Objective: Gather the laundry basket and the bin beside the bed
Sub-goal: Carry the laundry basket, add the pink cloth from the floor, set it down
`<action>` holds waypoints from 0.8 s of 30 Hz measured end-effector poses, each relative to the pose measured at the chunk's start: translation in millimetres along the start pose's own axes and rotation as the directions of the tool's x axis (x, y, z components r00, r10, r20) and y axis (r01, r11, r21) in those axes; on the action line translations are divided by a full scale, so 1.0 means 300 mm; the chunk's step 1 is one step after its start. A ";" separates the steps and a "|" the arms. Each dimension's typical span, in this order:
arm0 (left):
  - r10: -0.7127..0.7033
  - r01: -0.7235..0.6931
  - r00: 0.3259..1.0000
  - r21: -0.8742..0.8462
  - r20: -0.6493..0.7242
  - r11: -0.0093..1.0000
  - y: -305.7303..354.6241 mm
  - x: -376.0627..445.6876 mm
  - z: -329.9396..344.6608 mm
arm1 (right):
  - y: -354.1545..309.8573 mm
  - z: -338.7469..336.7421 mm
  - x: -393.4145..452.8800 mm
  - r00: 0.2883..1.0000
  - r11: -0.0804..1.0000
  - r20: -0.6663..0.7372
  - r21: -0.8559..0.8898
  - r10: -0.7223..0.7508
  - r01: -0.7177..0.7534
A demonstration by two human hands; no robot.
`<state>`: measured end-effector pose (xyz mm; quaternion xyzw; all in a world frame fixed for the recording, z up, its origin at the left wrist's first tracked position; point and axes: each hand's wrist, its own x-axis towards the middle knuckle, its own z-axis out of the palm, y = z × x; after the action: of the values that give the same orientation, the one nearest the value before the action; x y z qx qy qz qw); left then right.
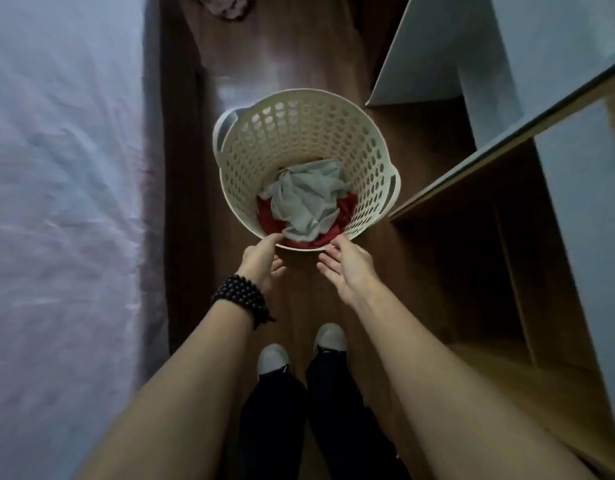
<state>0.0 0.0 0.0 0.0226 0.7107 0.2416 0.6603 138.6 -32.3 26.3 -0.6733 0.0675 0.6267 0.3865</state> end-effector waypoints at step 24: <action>-0.069 0.056 0.997 -0.350 -0.024 0.935 0.452 -0.040 0.235 | -0.464 0.172 0.013 0.997 0.998 0.078 0.057 0.016 -0.020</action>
<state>29.6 137.6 61.0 -0.1215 0.6686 0.3430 0.6485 178.6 96.9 87.7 -0.6361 0.0766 0.6537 0.4026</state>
